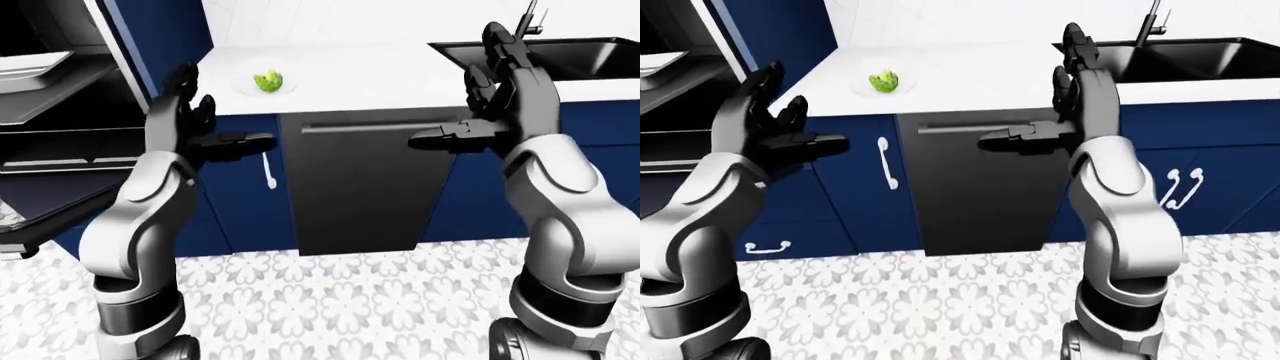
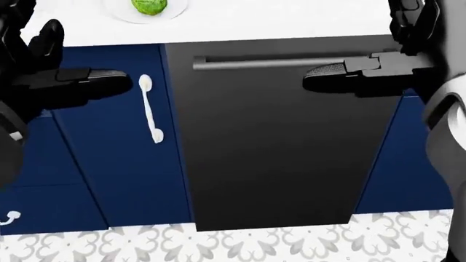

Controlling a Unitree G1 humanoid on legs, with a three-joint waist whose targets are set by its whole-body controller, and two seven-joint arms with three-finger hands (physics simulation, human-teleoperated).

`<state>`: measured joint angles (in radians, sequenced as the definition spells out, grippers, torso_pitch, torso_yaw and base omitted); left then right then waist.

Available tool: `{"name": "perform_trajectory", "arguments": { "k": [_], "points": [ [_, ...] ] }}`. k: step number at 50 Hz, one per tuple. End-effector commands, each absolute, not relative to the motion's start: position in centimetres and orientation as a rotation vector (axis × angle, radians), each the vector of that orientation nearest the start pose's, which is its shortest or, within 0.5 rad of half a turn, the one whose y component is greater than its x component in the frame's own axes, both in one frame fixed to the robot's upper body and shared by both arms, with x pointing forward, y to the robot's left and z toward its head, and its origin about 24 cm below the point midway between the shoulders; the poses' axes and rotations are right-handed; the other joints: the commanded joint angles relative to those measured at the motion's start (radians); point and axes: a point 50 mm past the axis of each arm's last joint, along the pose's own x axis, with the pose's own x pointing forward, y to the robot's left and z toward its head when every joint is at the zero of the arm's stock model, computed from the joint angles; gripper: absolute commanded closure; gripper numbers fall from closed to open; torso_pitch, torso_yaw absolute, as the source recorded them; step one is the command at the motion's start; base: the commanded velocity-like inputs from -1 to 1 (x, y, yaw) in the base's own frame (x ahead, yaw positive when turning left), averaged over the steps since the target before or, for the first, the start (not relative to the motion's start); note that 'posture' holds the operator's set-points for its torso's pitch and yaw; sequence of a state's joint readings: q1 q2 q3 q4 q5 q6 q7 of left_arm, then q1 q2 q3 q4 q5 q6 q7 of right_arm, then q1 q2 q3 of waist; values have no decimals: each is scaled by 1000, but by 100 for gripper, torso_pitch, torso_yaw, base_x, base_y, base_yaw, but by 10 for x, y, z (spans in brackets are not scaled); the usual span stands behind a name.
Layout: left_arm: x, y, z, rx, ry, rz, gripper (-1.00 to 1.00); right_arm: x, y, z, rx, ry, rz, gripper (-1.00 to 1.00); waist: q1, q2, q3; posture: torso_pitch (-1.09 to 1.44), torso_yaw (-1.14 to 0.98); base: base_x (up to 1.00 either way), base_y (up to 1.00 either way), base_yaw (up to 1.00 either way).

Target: Place the broccoli on the top rack of the oven.

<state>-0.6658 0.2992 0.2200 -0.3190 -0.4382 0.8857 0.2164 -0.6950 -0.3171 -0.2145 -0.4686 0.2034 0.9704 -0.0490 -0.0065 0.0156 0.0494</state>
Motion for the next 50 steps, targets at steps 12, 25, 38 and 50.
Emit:
{"name": "perform_trajectory", "arguments": {
  "k": [12,25,38,50],
  "points": [
    [309,185,252,-97,-185,36,-100,292,-179,275,-92,-295,-26,-100,11,21,-28,0,0,26,0,0],
    [309,184,252,-95,-186,31,-100,292,-177,275,-93,-294,-23,-100,8,-40,-19,0,0,26,0,0],
    [309,184,252,-94,-188,35,-100,293,-176,273,-97,-289,-17,-100,9,15,-48,0,0,12,9,0],
    [308,183,253,-95,-190,30,-100,293,-175,274,-90,-293,-13,-100,4,-46,-49,0,0,1,17,0]
  ]
}}
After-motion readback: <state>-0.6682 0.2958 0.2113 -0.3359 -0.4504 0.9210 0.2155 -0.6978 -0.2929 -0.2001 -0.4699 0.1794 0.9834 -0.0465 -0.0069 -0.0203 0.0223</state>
